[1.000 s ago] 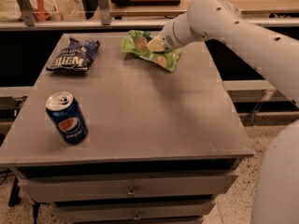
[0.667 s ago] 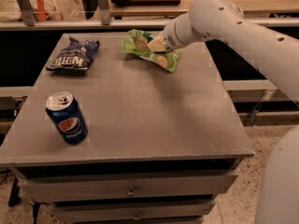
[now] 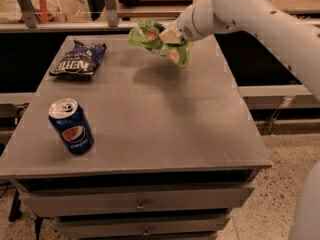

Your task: Move green rice chip bag near pepsi can

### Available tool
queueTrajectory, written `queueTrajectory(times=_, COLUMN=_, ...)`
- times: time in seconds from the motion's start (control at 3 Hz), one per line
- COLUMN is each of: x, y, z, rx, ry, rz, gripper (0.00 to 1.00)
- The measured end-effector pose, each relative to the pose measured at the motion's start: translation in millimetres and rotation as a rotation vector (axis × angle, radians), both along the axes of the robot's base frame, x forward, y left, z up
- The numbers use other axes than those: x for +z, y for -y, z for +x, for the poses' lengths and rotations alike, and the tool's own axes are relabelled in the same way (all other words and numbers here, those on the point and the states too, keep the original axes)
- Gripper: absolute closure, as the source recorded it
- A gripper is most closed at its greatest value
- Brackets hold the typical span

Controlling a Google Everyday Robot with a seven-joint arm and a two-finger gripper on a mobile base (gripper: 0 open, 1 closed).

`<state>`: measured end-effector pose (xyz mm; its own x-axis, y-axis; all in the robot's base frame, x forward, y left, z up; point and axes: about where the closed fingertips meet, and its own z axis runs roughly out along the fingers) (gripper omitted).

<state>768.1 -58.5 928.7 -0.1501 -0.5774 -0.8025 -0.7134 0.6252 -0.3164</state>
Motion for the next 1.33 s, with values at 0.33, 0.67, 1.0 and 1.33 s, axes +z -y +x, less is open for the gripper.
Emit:
queueTrajectory(times=0.33, x=30.7, y=-3.8, z=-8.0, rx=0.048, ry=0.05, rz=-0.004, gripper=1.0)
queueTrajectory(times=0.67, x=54.8, y=-13.5, z=-23.8, rx=0.126, ry=0.091, rz=-0.015, gripper=1.0)
queueTrajectory(times=1.0, x=60.7, y=-23.4, z=-52.4, rx=0.22, ry=0.093, rz=-0.034, gripper=1.0)
queueTrajectory(times=1.33, x=55.3, y=-38.5, z=-88.7, rx=0.333, ry=0.067, rz=-0.055, gripper=1.0)
